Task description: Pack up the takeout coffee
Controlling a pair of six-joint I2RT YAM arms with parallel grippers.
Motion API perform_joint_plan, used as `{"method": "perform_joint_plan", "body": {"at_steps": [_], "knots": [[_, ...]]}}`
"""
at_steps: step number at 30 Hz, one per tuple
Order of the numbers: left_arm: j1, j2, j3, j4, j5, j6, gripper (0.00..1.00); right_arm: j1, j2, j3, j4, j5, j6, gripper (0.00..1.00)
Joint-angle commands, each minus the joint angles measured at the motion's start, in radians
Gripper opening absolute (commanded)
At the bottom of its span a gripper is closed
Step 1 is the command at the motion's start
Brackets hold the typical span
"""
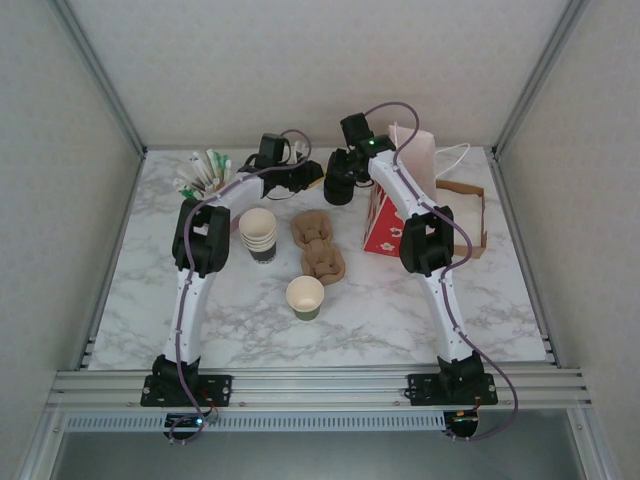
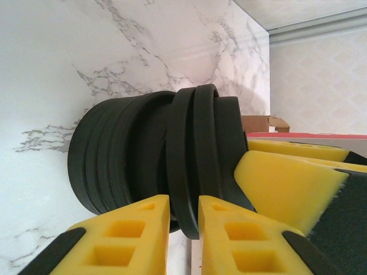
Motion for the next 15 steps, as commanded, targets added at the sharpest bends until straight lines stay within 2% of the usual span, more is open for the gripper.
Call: {"method": "perform_joint_plan", "body": {"at_steps": [1,15], "knots": [[0.0,-0.01,0.011,0.028,0.034,-0.007,0.21,-0.007,-0.026,0.01,-0.006,-0.021,0.01,0.59],[-0.001,0.031,0.028,0.027,0.04,-0.011,0.21,-0.006,-0.025,0.011,0.0,-0.034,0.016,0.59]]}}
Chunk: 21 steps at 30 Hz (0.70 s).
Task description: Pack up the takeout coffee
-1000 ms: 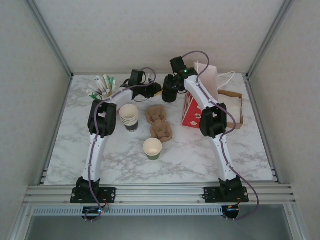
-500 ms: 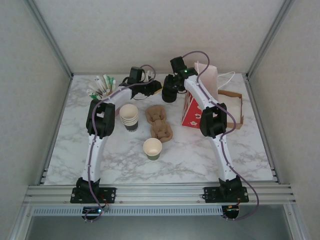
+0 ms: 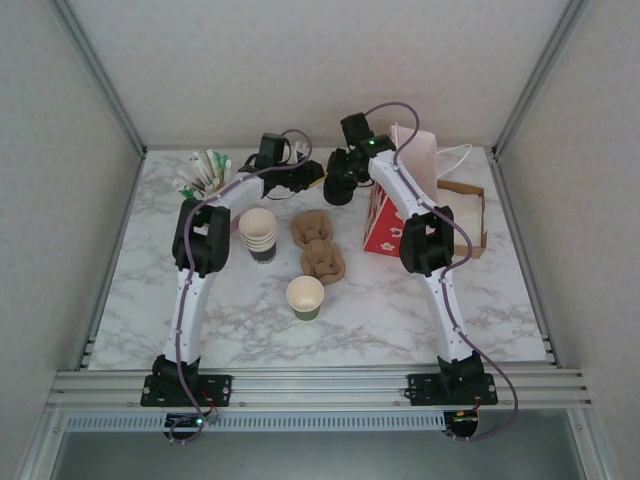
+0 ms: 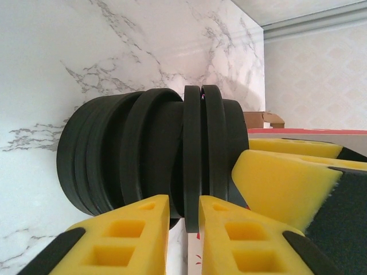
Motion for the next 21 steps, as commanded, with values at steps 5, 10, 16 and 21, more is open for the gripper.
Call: {"method": "perform_joint_plan", "body": {"at_steps": [5,10,16,21], "knots": [[-0.002,0.028,0.027,0.011,0.01,-0.003,0.21,-0.008,-0.022,0.013,-0.012,0.001,0.003,0.59],[0.002,0.016,0.019,-0.009,-0.004,0.014,0.2,-0.007,-0.028,0.013,-0.021,0.011,-0.005,0.59],[0.006,-0.04,-0.019,0.006,-0.022,0.019,0.2,0.001,-0.028,0.045,-0.052,0.014,-0.037,0.59],[0.018,-0.089,-0.064,0.024,-0.035,0.019,0.2,0.006,-0.026,0.057,-0.05,-0.017,-0.046,0.59]]}}
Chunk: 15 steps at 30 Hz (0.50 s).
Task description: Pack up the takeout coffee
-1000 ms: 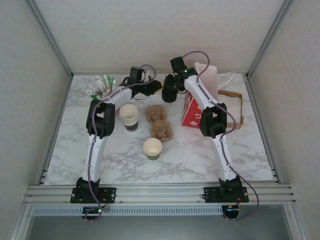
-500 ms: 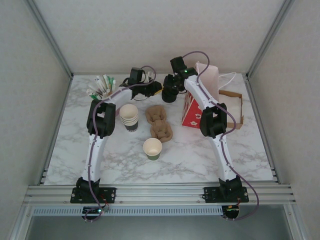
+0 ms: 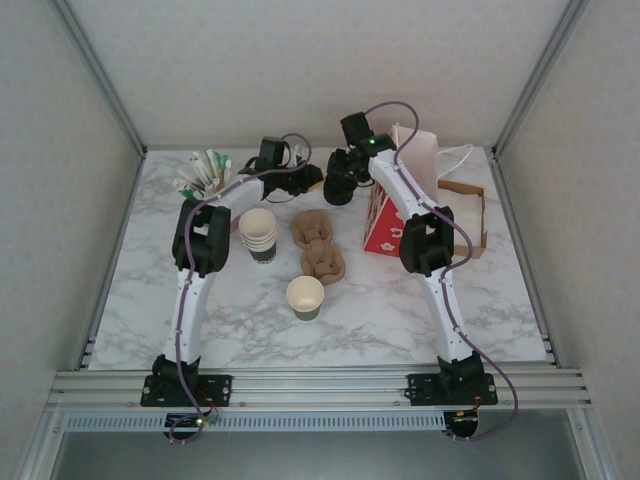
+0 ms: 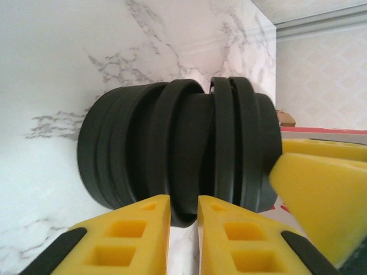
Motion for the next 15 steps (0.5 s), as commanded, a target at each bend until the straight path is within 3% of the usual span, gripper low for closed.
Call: {"method": "perform_joint_plan", "body": {"at_steps": [1,15], "knots": [[0.018,-0.085,-0.026,0.024,-0.018,0.018,0.2,0.007,-0.026,0.038,-0.017,-0.026,-0.021,0.57],[0.037,-0.122,-0.071,0.049,-0.023,0.009,0.19,0.028,0.001,0.083,-0.003,-0.124,-0.031,0.47]]}}
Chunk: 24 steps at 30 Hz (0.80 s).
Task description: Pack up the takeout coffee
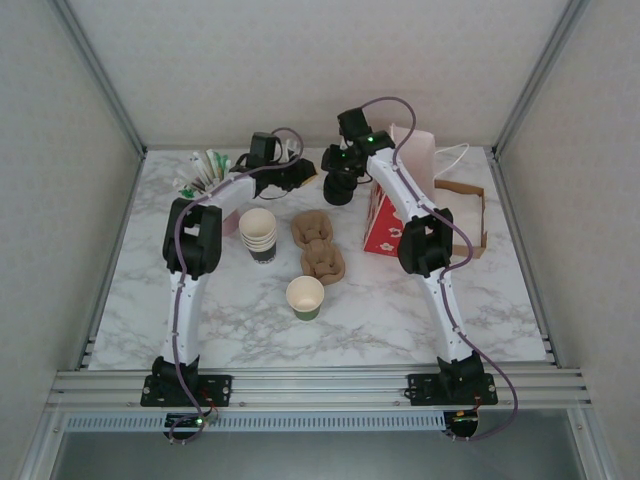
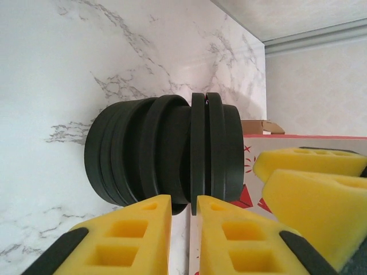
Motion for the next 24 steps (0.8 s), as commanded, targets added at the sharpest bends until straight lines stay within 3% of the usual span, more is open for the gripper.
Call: {"method": "perform_joint_plan", "body": {"at_steps": [1,8,18,24], "knots": [[0.01,-0.049,-0.014,0.022,-0.009,0.007,0.19,0.009,0.003,0.03,0.001,-0.049,-0.008,0.47],[0.011,-0.05,-0.018,0.022,-0.009,0.007,0.19,0.009,0.022,0.045,0.007,-0.097,0.011,0.47],[0.013,-0.064,-0.037,0.041,-0.01,0.001,0.19,0.017,-0.039,0.011,-0.024,0.108,-0.003,0.49],[0.013,-0.073,-0.053,0.06,-0.013,-0.009,0.19,0.012,0.001,0.033,-0.039,0.112,0.003,0.51]]}}
